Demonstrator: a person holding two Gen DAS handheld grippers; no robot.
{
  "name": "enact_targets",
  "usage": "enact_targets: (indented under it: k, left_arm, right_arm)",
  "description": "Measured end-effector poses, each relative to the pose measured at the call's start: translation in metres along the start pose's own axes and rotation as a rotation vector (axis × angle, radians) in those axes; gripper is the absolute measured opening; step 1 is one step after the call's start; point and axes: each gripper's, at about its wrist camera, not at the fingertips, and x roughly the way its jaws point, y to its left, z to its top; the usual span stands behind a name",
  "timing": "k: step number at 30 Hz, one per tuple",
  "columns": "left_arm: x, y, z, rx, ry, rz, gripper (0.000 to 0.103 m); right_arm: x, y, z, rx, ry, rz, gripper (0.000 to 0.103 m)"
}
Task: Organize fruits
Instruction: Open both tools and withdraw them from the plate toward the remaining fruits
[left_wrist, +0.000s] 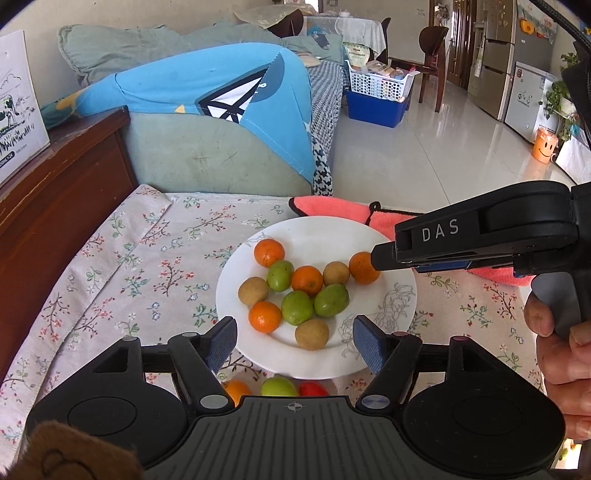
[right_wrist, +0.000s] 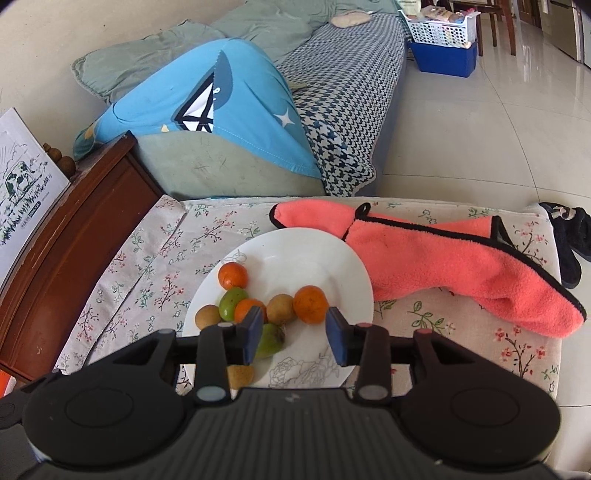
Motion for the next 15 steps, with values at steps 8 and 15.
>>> enact_targets:
  k: [8, 15]
  left_arm:
    - [-0.023, 0.011, -0.019, -0.01, 0.02, 0.02, 0.073]
    - [-0.036, 0.029, -0.034, -0.03, 0.029, 0.043, 0.077]
  right_arm:
    - [-0.018, 0.015, -0.022, -0.023, 0.016, 0.028, 0.042]
    - [-0.029, 0.021, -0.042, -0.057, 0.038, 0.041, 0.043]
